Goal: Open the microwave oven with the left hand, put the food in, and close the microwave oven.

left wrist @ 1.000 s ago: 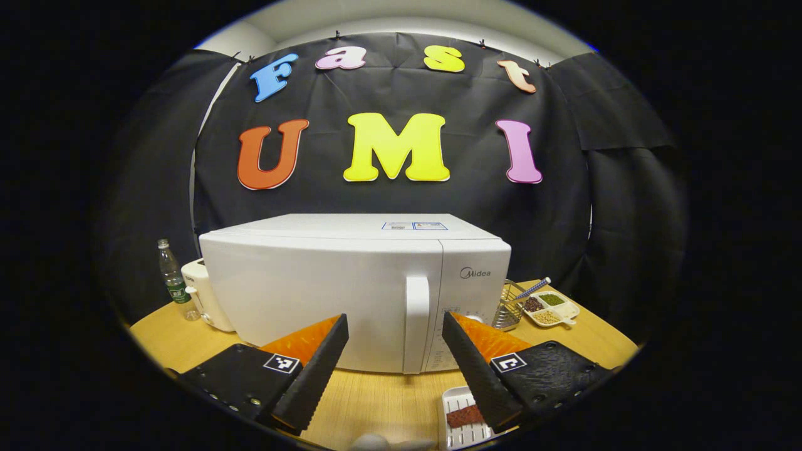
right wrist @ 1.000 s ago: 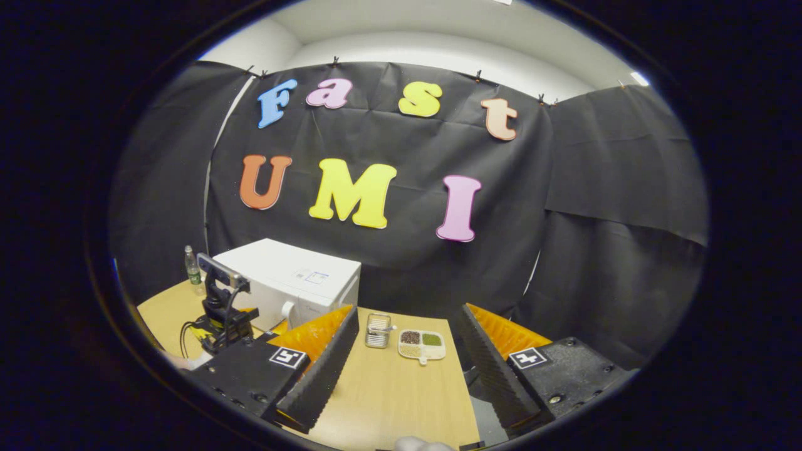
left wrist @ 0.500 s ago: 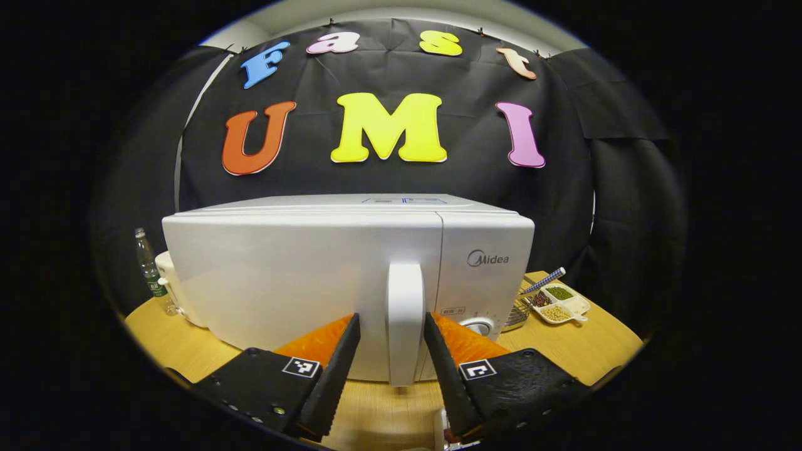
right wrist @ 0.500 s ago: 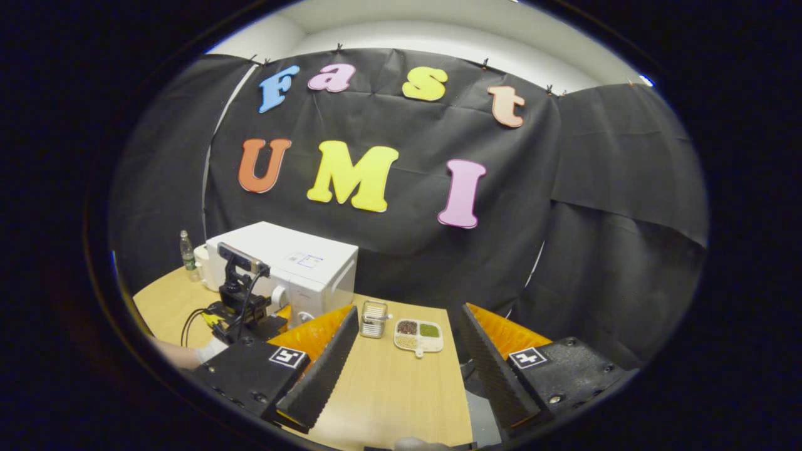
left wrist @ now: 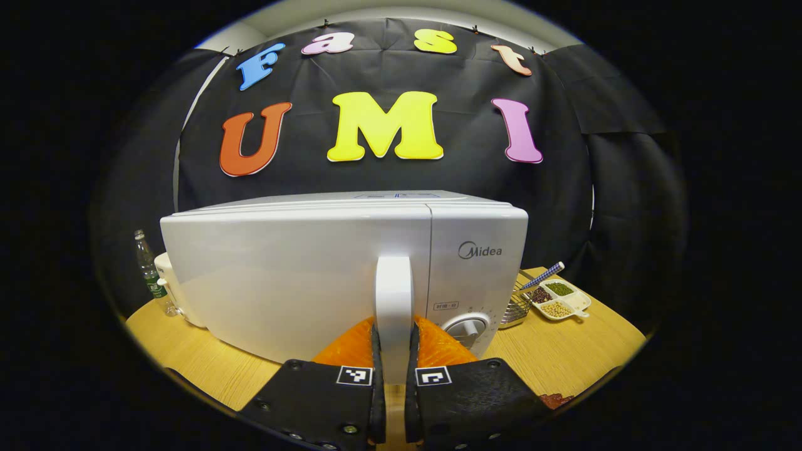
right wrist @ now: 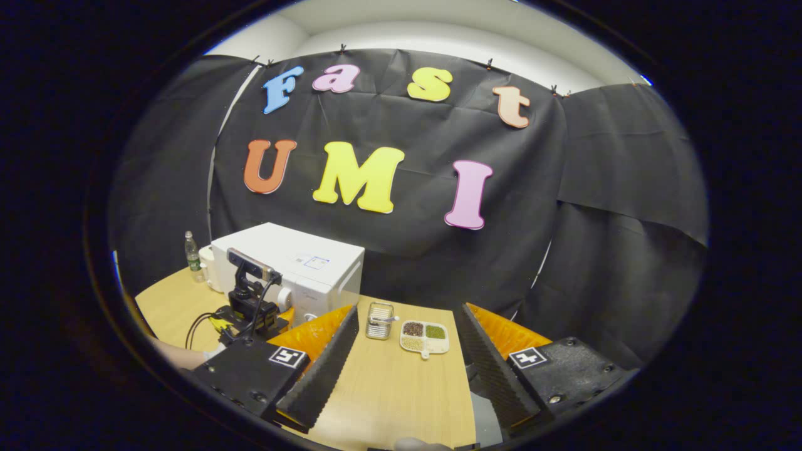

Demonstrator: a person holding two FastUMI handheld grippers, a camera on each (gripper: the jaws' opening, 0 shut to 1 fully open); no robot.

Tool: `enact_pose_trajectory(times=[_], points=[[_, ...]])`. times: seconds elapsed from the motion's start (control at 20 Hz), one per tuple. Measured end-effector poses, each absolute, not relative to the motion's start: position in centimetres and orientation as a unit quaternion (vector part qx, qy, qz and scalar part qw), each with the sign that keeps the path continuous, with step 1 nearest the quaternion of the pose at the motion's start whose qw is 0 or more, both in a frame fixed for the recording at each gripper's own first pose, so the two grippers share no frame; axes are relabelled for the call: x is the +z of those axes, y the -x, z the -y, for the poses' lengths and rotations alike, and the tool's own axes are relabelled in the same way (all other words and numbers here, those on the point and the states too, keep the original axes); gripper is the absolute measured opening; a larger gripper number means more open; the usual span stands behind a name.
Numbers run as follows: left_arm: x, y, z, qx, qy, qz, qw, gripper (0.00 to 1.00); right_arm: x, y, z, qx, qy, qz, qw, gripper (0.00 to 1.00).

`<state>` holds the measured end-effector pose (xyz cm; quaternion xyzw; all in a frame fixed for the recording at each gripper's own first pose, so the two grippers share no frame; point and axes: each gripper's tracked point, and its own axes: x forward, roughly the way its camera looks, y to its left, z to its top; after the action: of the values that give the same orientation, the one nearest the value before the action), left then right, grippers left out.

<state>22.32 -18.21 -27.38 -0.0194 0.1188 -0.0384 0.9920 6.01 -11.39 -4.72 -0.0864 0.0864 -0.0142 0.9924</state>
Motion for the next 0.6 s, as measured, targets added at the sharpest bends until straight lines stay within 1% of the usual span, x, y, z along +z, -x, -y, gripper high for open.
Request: enact_pose_trajectory(times=[0.05, 0.15, 0.2, 0.25, 0.3, 0.35, 0.5, 0.55, 0.6], points=[[-27.5, -22.3, 18.2, -0.039, 0.019, -0.121, 0.992, 0.11, -4.8, -6.0, 11.3, -0.013, 0.087, -0.087, 0.992, 1.0], [-27.6, -22.2, 18.2, -0.045, 0.011, -0.126, 0.991, 0.11, -4.8, -5.9, 11.1, -0.01, 0.085, -0.086, 0.993, 1.0], [-27.7, -22.1, 18.3, -0.049, 0.013, -0.127, 0.991, 0.11, -4.9, -5.6, 11.0, -0.01, 0.085, -0.087, 0.993, 0.96], [-27.5, -22.2, 18.3, -0.053, 0.016, -0.126, 0.991, 0.11, -4.9, -5.6, 10.9, -0.008, 0.084, -0.088, 0.993, 1.0], [-27.7, -22.0, 18.3, -0.056, 0.017, -0.132, 0.989, 0.11, -4.9, -5.4, 10.6, -0.006, 0.083, -0.087, 0.993, 0.96], [-27.6, -22.0, 18.2, -0.058, 0.014, -0.133, 0.989, 0.11, -4.7, -5.3, 10.5, -0.006, 0.083, -0.085, 0.993, 1.0], [-27.6, -20.8, 18.1, -0.06, 0.018, -0.141, 0.988, 0.11, -4.9, -5.1, 10.3, -0.005, 0.082, -0.085, 0.993, 1.0], [-27.5, -20.1, 17.8, -0.061, 0.013, -0.132, 0.989, 0.11, -4.8, -5.0, 10.1, -0.004, 0.08, -0.084, 0.993, 0.96], [-27.6, -18.7, 17.6, -0.07, 0.001, -0.13, 0.989, 0.11, -4.9, -5.0, 9.8, -0.002, 0.077, -0.084, 0.993, 0.96]])
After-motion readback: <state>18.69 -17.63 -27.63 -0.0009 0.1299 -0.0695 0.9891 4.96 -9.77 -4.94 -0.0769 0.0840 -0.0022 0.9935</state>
